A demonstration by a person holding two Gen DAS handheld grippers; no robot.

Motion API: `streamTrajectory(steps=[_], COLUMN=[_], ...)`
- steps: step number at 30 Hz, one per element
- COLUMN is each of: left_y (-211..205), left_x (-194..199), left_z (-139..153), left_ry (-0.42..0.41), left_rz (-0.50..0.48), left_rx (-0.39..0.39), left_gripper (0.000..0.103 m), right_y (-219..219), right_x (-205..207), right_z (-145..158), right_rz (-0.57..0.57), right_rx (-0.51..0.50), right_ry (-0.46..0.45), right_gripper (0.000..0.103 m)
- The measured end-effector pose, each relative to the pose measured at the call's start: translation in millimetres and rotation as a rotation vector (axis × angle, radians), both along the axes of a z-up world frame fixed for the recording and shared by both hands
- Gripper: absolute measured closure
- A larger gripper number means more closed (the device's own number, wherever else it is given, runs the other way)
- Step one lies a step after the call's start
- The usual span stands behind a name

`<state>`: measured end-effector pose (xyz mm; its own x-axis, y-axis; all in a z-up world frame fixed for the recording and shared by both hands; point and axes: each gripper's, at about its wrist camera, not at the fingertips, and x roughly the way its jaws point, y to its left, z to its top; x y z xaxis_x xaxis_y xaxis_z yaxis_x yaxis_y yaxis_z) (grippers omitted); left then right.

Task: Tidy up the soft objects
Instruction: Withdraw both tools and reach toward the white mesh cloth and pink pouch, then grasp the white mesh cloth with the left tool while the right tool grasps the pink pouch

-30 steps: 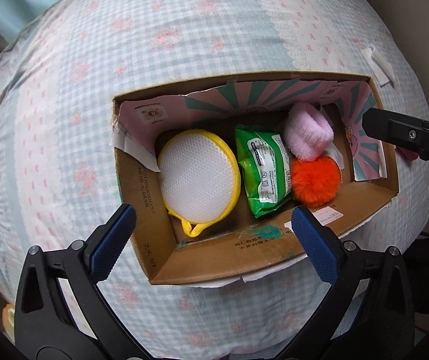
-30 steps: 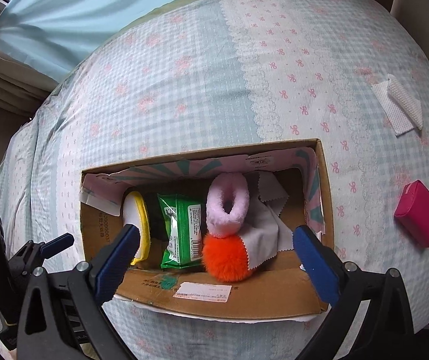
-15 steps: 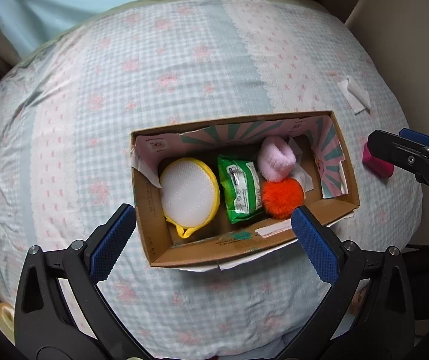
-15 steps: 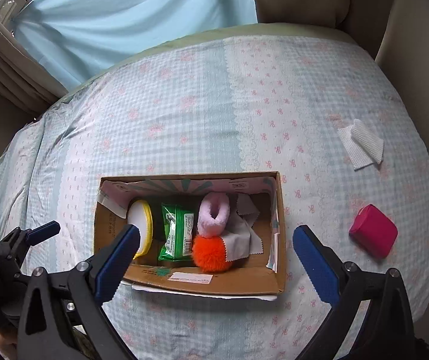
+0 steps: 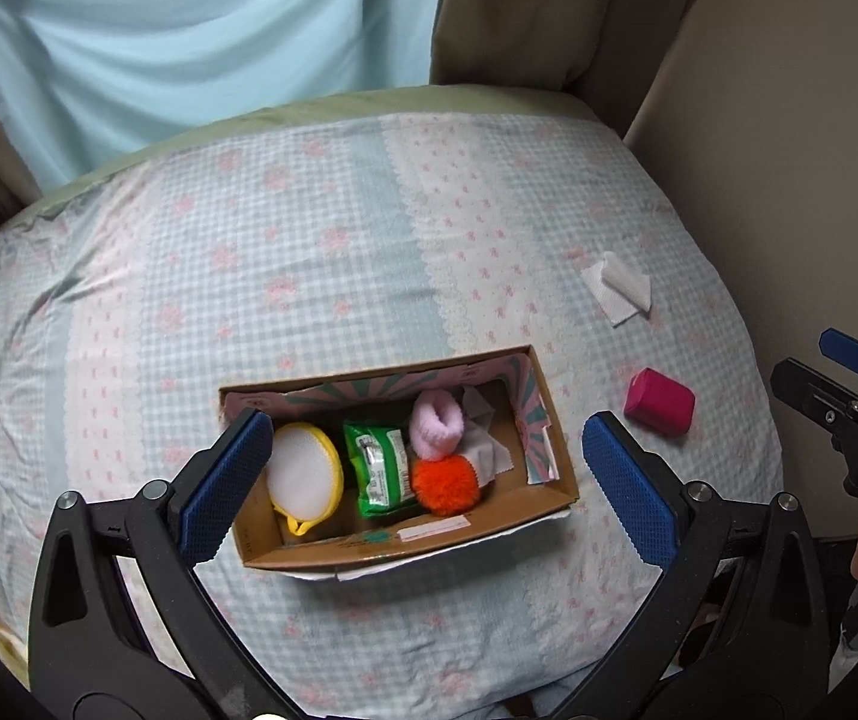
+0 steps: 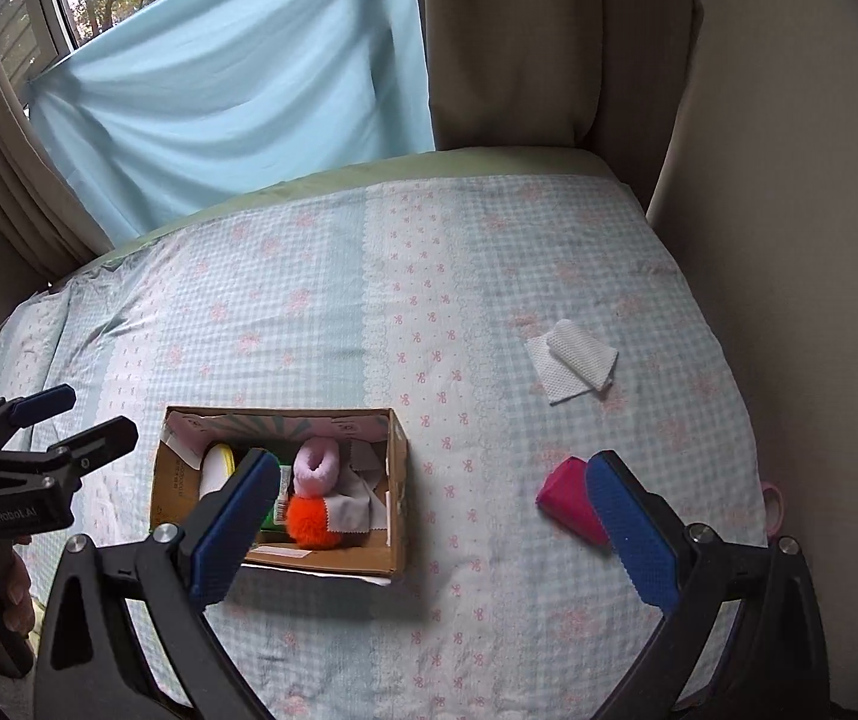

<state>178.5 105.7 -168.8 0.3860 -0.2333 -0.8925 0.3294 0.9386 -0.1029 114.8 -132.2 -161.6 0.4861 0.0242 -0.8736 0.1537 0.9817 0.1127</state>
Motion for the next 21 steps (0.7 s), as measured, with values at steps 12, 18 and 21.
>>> streamTrajectory(steps=[12, 18, 21], left_y=[-132, -196, -222], left_x=[8, 24, 36], left_z=[22, 0, -13], left_ry=[-0.031, 0.003, 0.024], left_rz=[0.028, 0.062, 0.062], left_rx=[-0.026, -0.052, -0.058], left_gripper=[0.000, 0.000, 0.000], right_y=[-105, -136, -145], right_x=[-6, 2, 6], right_z=[-17, -46, -61], right_rz=[0.180, 0.292, 0.331], right_rx=[-0.053, -0.055, -0.044], right_ry=[-0.003, 0.045, 0.064], right_gripper=[0.001, 0.001, 0.001])
